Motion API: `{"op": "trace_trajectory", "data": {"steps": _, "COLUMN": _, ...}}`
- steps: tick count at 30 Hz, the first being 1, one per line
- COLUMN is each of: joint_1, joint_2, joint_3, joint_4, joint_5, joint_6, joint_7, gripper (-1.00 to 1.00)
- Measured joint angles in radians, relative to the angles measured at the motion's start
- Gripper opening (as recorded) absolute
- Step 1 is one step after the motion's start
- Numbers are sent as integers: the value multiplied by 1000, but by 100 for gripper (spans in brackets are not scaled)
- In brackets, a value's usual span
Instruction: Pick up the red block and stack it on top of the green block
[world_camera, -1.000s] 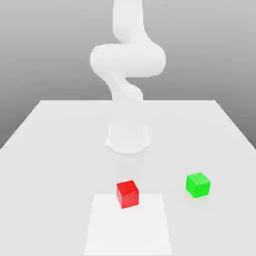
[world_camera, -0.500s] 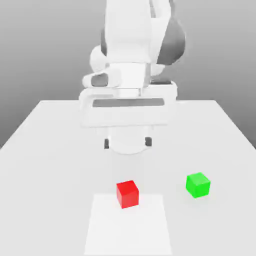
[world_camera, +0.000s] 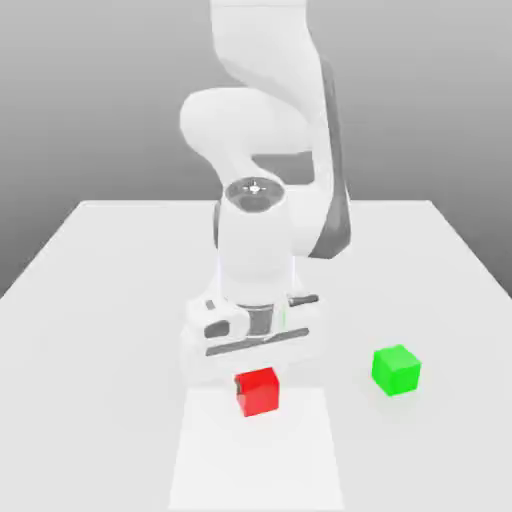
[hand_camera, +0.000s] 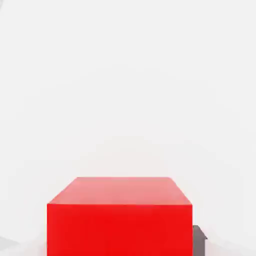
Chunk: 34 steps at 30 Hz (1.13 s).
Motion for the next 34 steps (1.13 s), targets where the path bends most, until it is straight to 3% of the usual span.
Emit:
{"op": "trace_trajectory", "data": {"steps": 9, "joint_1": -3, "joint_2": -271, "joint_3": -9, "joint_4": -38, "joint_5": -56, "joint_6": -233, "joint_7": 39, "gripper": -100}}
{"op": "trace_trajectory", "data": {"steps": 23, "joint_1": 388, "joint_2": -396, "joint_3": 218, "joint_4": 3, "joint_5": 51, "joint_6": -396, "joint_7": -148, "gripper": -100}}
{"op": "trace_trajectory", "data": {"steps": 27, "joint_1": 415, "joint_2": -318, "joint_3": 253, "joint_4": 12, "joint_5": 32, "joint_6": -327, "joint_7": -147, "gripper": -100}}
{"op": "trace_trajectory", "data": {"steps": 31, "joint_1": 398, "joint_2": -176, "joint_3": 248, "joint_4": 17, "joint_5": -58, "joint_6": -193, "joint_7": -86, "gripper": -100}}
{"op": "trace_trajectory", "data": {"steps": 32, "joint_1": 398, "joint_2": -149, "joint_3": 242, "joint_4": 19, "joint_5": -83, "joint_6": -168, "joint_7": -68, "gripper": 100}}
{"op": "trace_trajectory", "data": {"steps": 34, "joint_1": 402, "joint_2": -149, "joint_3": 242, "joint_4": 19, "joint_5": -83, "joint_6": -168, "joint_7": -68, "gripper": 100}}
